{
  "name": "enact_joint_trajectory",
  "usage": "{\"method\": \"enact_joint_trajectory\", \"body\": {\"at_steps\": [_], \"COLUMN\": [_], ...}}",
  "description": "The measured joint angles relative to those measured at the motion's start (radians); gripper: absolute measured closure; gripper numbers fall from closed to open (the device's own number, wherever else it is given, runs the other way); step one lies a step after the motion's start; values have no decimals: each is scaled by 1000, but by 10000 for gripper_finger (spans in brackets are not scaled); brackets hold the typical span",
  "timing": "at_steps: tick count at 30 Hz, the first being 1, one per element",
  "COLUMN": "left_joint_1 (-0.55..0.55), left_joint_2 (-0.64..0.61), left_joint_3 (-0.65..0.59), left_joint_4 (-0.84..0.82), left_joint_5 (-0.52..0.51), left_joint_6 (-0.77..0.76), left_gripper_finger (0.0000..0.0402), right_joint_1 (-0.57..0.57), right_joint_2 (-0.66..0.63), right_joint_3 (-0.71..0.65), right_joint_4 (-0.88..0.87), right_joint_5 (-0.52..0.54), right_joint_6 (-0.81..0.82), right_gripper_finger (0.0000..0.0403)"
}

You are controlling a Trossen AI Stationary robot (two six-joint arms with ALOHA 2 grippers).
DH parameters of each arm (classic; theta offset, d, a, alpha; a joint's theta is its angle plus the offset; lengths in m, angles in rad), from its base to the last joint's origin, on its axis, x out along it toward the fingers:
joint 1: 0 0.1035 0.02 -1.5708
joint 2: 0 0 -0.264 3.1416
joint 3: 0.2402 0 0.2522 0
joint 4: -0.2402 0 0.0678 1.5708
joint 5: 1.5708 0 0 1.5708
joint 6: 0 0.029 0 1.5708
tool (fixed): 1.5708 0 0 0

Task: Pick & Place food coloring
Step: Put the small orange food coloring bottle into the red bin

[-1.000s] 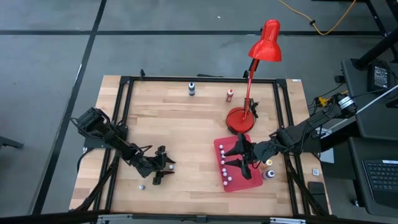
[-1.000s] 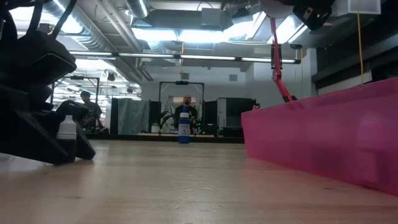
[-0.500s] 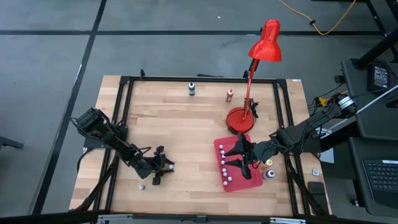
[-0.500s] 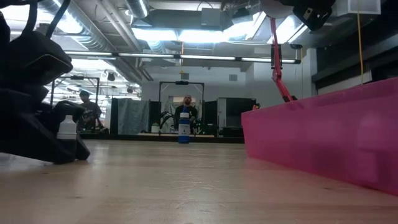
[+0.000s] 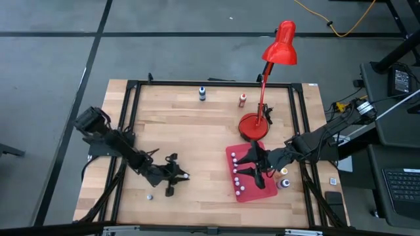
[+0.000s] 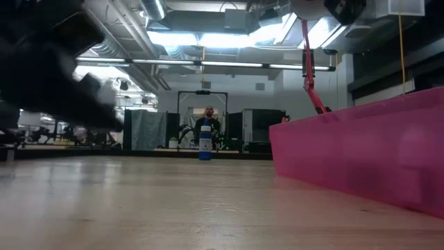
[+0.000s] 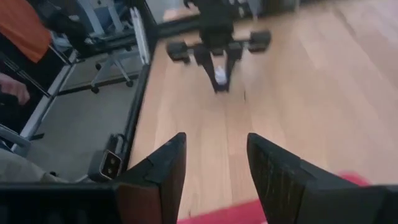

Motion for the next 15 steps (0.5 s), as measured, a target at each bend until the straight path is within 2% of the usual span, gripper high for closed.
{"method": "enact_joint_trajectory", "body": {"at_steps": [3, 8, 15], "left_joint_1": [45, 126, 238], "left_joint_2": [-69, -163, -202], "left_joint_3": [88, 270, 533], "left_joint_4": [-199, -528, -803], "left_joint_5": [39, 71, 165], "left_joint_6": [2, 6, 48], "left_gripper_finger": [334, 338, 338], "right_joint_1": [-13, -74, -166], "right_joint_2": [0, -1, 20], "right_joint_3": [50, 192, 454], "right_joint_4": [-6, -123, -385], "right_joint_5": [0, -1, -99], "right_joint_6": [-59, -86, -155], "right_gripper_finger": [232, 232, 232]}}
